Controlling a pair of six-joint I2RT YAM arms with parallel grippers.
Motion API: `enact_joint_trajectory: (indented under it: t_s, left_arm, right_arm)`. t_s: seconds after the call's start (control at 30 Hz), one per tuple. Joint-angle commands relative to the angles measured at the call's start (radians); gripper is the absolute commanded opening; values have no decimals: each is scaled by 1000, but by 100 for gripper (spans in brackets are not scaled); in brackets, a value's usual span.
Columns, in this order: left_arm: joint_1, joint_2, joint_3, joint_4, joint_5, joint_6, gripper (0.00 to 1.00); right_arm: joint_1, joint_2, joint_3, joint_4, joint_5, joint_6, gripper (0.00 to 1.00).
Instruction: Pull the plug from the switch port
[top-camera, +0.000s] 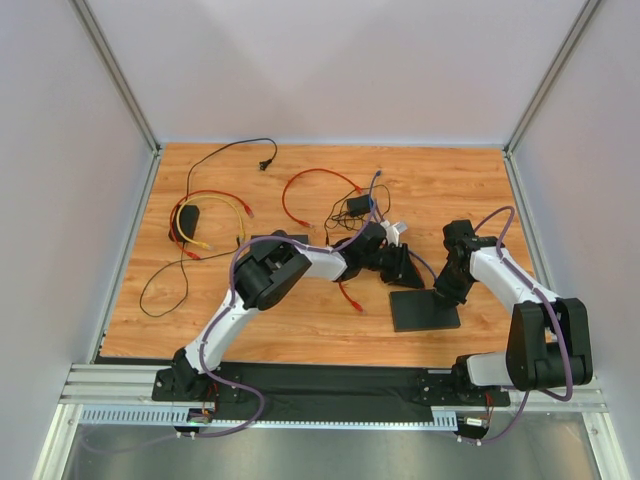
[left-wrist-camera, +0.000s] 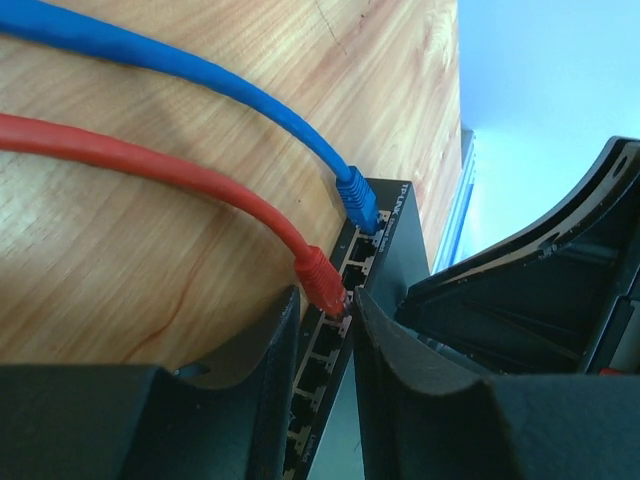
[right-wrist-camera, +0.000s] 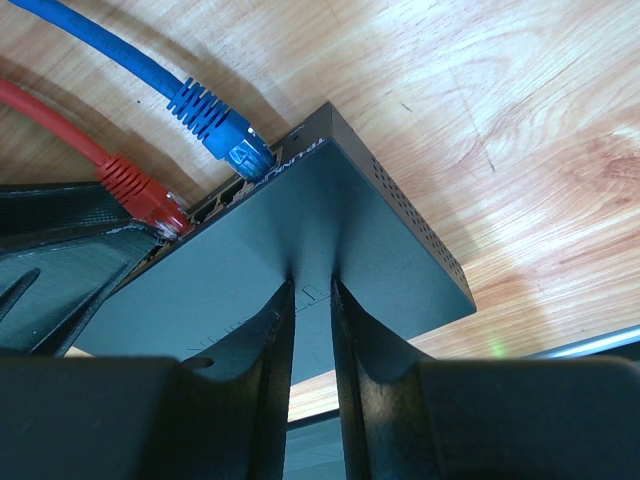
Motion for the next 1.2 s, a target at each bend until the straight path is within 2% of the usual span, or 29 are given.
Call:
enact_joint_trajectory:
  t_s: [0.0, 0.37, 0.57, 0.63, 0.77, 0.97, 1.17]
  left_arm:
    - [-6, 49, 26, -30, 9, -29, 36]
    - [-8, 121, 63, -22, 38, -99, 33]
    - [-5, 141, 48, -9, 13, -139, 15]
    - [0, 135, 26, 34, -5, -161, 12]
    - [14, 113, -46, 143, -69, -149, 0]
    - [32, 90, -101, 284, -162, -122, 0]
    - [34, 72, -132, 353, -243, -90, 0]
  right_arm:
    - [5, 39, -38, 35, 38, -6, 23]
    - [13, 36, -33, 29, 37, -6, 23]
    - [18, 39, -35, 27, 43, -5, 22]
    - [18, 40, -35, 27, 47, -2, 22]
    - [19, 50, -39, 29, 66, 3, 22]
    - [19, 82, -50, 35, 93, 23, 22]
    - [19, 100, -62, 52, 93, 31, 22]
